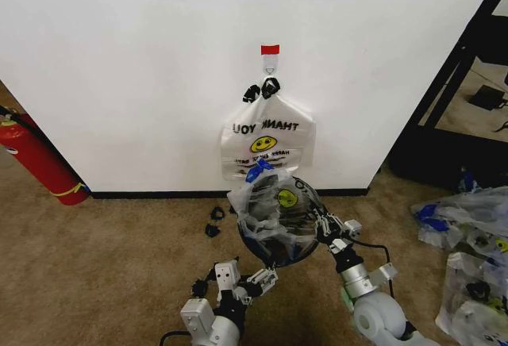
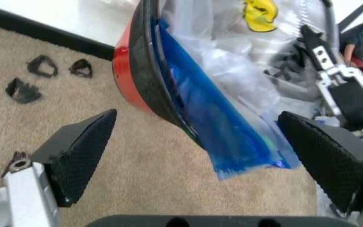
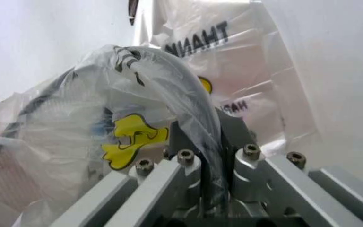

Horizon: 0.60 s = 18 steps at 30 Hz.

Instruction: Pick up the garbage bag from the wall and place it over the trash bin.

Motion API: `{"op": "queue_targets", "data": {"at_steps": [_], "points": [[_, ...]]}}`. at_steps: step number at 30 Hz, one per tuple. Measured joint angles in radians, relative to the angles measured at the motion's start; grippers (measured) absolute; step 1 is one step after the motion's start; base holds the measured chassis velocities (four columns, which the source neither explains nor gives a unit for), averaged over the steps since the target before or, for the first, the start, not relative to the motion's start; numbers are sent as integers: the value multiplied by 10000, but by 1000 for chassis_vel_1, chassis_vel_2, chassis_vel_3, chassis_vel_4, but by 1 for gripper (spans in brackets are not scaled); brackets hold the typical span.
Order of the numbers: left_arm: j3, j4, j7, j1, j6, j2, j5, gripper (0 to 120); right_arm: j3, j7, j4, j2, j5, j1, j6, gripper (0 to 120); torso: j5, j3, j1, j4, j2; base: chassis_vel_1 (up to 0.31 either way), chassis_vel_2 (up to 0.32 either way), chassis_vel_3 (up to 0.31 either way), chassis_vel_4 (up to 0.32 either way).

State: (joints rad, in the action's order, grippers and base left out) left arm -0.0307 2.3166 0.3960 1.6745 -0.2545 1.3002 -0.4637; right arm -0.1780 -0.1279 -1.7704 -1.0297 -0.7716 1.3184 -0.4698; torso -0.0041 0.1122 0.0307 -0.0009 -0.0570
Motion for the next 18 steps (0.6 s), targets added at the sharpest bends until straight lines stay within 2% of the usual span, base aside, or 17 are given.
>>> {"op": "queue_targets", "data": {"at_steps": [5, 6, 9, 10, 11, 12, 15, 17, 18], "points": [[527, 3, -278, -381, -195, -725, -137, 100, 24, -1, 232, -19, 27, -134, -12, 0, -5, 1, 1, -1, 2, 0, 0, 0, 0], [889, -28, -417, -616, -296, -1209, -255, 100, 37, -6, 276, -17, 31, -161, -5, 0, 2, 0, 0, -4, 2, 0, 0, 0, 0], [1317, -121, -876, -1237, -374, -2353, -582, 100, 58, -13, 365, -45, 26, -241, 19, 0, -8, 1, 1, -1, 2, 0, 0, 0, 0], [1377, -141, -1030, -1430, -392, -2678, -730, 100, 67, -14, 408, -73, 24, -273, 19, 0, -5, 1, 1, -2, 2, 0, 0, 0, 0], [1377, -141, -1030, -1430, -392, -2678, -730, 100, 67, -14, 408, -73, 24, -273, 19, 0, -5, 1, 1, -2, 2, 0, 0, 0, 0], [1419, -146, -1240, -1810, -448, -3189, -1126, 100, 111, 4, 523, -162, 24, -343, 11, 0, -1, 1, 1, -3, 2, 0, 0, 0, 0], [1329, -133, -1274, -2629, -671, -3901, -2406, 100, 271, 274, 711, -423, 11, -513, -38, 0, -2, 1, 1, -3, 2, 0, 0, 0, 0], [1172, -23, -851, -3152, -1026, -4180, -3720, 100, 400, 527, 826, -680, 0, -659, -50, 0, -3, 1, 1, -3, 2, 0, 0, 0, 0], [1172, -23, -851, -3152, -1026, -4180, -3720, 100, 400, 527, 826, -680, 0, -659, -50, 0, -3, 1, 1, -3, 2, 0, 0, 0, 0]]}}
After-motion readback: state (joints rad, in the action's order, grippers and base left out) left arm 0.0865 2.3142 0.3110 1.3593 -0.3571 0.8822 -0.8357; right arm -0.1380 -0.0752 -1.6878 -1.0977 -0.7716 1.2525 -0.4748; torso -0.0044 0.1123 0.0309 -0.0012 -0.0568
